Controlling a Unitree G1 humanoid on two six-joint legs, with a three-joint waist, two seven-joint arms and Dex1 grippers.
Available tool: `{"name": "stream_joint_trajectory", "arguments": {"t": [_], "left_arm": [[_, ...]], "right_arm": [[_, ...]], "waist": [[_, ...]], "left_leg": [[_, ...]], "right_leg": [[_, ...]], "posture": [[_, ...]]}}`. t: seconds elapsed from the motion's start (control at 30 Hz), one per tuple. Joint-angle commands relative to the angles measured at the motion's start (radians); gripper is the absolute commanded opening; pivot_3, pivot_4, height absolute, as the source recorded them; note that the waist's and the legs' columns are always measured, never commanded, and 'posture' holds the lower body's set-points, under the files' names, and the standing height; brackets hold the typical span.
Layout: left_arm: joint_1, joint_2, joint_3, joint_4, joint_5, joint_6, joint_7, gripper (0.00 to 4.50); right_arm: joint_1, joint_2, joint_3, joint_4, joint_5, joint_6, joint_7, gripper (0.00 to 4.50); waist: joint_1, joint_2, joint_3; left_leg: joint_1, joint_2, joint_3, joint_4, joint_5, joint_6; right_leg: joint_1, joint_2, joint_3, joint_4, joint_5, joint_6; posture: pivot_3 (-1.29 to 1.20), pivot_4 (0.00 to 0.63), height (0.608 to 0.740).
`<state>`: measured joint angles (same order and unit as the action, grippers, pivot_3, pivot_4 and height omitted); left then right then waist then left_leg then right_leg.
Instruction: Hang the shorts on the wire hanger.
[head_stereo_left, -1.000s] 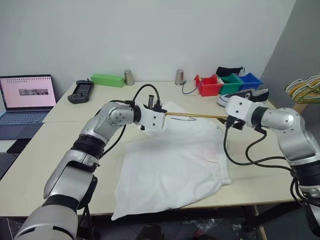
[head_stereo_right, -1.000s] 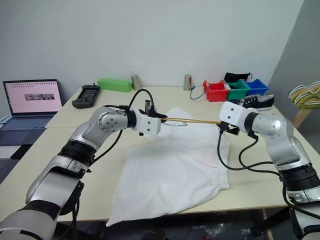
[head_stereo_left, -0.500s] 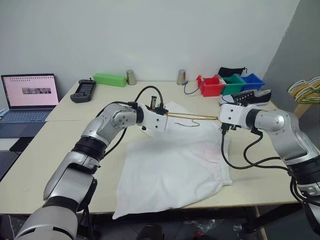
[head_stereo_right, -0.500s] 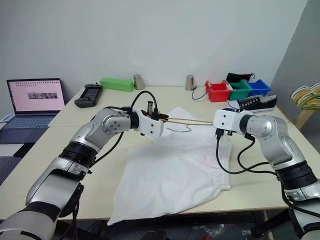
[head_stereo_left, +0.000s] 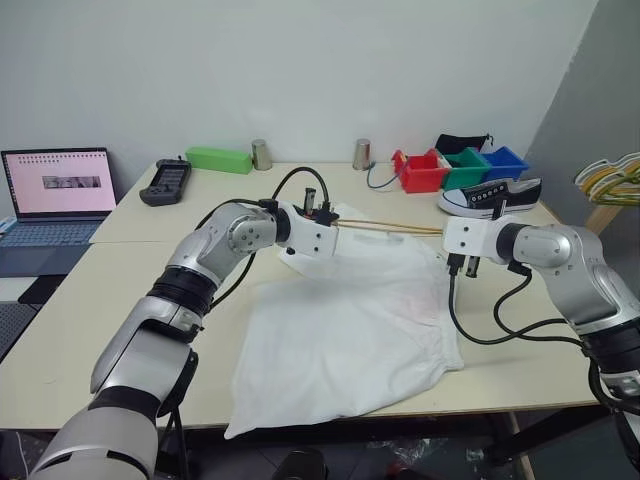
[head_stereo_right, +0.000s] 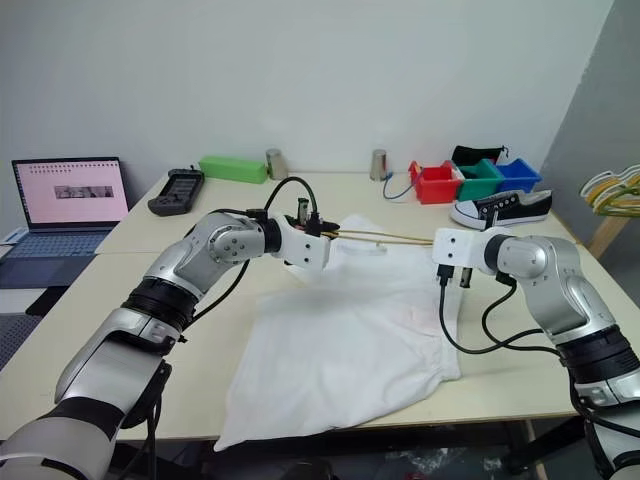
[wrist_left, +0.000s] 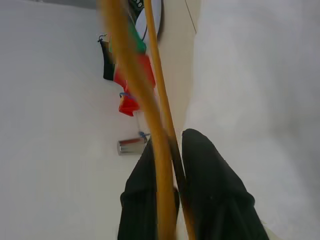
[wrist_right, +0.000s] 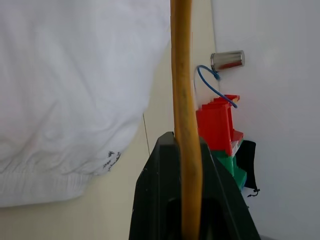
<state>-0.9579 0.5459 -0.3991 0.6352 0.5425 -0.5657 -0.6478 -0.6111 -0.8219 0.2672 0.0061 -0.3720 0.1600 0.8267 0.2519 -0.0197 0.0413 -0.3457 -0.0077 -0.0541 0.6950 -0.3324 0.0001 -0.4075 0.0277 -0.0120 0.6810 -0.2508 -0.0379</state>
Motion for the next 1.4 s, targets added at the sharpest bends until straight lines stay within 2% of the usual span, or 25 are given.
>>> {"name": "stream_joint_trajectory", "arguments": {"t": [0.03, 0.23, 0.33, 0.47, 0.63, 0.83, 1.03, 1.13, 1.4], "left_arm": [[-0.032, -0.013, 0.049, 0.006, -0.103, -0.027, -0.01, 1.47], [-0.033, -0.015, 0.123, 0.02, -0.328, -0.064, -0.136, 2.94], [-0.028, -0.02, 0.149, 0.011, -0.392, -0.055, -0.175, 3.68], [0.008, -0.02, 0.197, -0.049, -0.536, 0.047, -0.275, 4.47], [0.135, -0.052, 0.265, -0.278, -0.724, 0.402, -0.299, 4.47], [0.316, -0.076, 0.236, -0.589, -0.803, 0.693, -0.289, 4.47], [0.395, -0.1, 0.222, -0.736, -0.836, 0.861, -0.27, 4.47], [0.414, -0.096, 0.215, -0.771, -0.835, 0.889, -0.275, 4.47], [0.436, -0.084, 0.222, -0.805, -0.831, 0.917, -0.279, 4.47]], "right_arm": [[0.0, -0.01, -0.039, -0.041, 0.008, 0.003, 0.005, 0.0], [0.04, -0.014, -0.072, -0.049, 0.042, 0.042, 0.016, 0.0], [0.061, -0.016, -0.089, -0.052, 0.06, 0.067, 0.022, 0.0], [0.126, -0.028, -0.164, -0.064, 0.138, 0.167, 0.06, 0.0], [0.243, -0.076, -0.297, -0.11, 0.281, 0.399, 0.151, 0.0], [0.367, -0.118, -0.438, -0.175, 0.517, 0.852, 0.268, 0.0], [0.491, -0.176, -0.59, -0.164, 0.729, 1.147, 0.353, 0.0], [0.563, -0.188, -0.649, -0.177, 0.836, 1.281, 0.383, 0.0], [0.765, -0.155, -0.739, -0.201, 0.997, 1.401, 0.37, 0.0]], "waist": [[0.0, 0.0, 0.0], [0.0, 0.0, 0.0], [0.0, 0.0, 0.0], [0.0, 0.0, 0.0], [0.0, 0.0, 0.0], [-0.004, 0.0, 0.0], [-0.008, 0.001, -0.001], [-0.01, 0.001, -0.001], [-0.012, 0.001, -0.001]], "left_leg": [[0.0, 0.0, 0.0, 0.0, 0.0, 0.0], [0.0, 0.0, 0.0, 0.0, 0.0, 0.0], [0.0, 0.0, 0.0, 0.0, 0.0, 0.0], [0.0, 0.0, 0.0, 0.0, 0.0, 0.0], [0.0, 0.001, -0.001, 0.001, 0.0, 0.0], [-0.001, 0.002, -0.004, 0.001, 0.0, 0.0], [0.0, 0.002, -0.004, 0.001, 0.0, 0.0], [0.0, 0.002, -0.004, 0.001, 0.0, 0.0], [0.0, 0.001, -0.004, 0.001, 0.0, 0.0]], "right_leg": [[0.0, 0.0, 0.0, 0.0, 0.0, 0.0], [0.0, 0.0, 0.0, 0.0, 0.0, 0.0], [0.0, 0.0, 0.0, 0.0, 0.0, 0.0], [0.0, 0.0, 0.0, 0.0, 0.0, 0.0], [0.0, 0.0, 0.0, 0.0, 0.0, 0.0], [0.001, -0.001, 0.001, 0.001, 0.0, 0.0], [0.002, 0.0, 0.001, 0.001, 0.0, 0.0], [0.002, 0.0, 0.001, 0.0, 0.0, 0.0], [0.003, 0.001, 0.002, 0.0, 0.0, 0.001]], "posture": [[0.31, 0.0, 0.74], [0.32, 0.0, 0.74], [0.33, 0.0, 0.74], [0.33, 0.0, 0.74], [0.33, 0.0, 0.74], [0.31, 0.0, 0.74], [0.27, 0.0, 0.74], [0.27, 0.0, 0.74], [0.27, 0.0, 0.74]]}}
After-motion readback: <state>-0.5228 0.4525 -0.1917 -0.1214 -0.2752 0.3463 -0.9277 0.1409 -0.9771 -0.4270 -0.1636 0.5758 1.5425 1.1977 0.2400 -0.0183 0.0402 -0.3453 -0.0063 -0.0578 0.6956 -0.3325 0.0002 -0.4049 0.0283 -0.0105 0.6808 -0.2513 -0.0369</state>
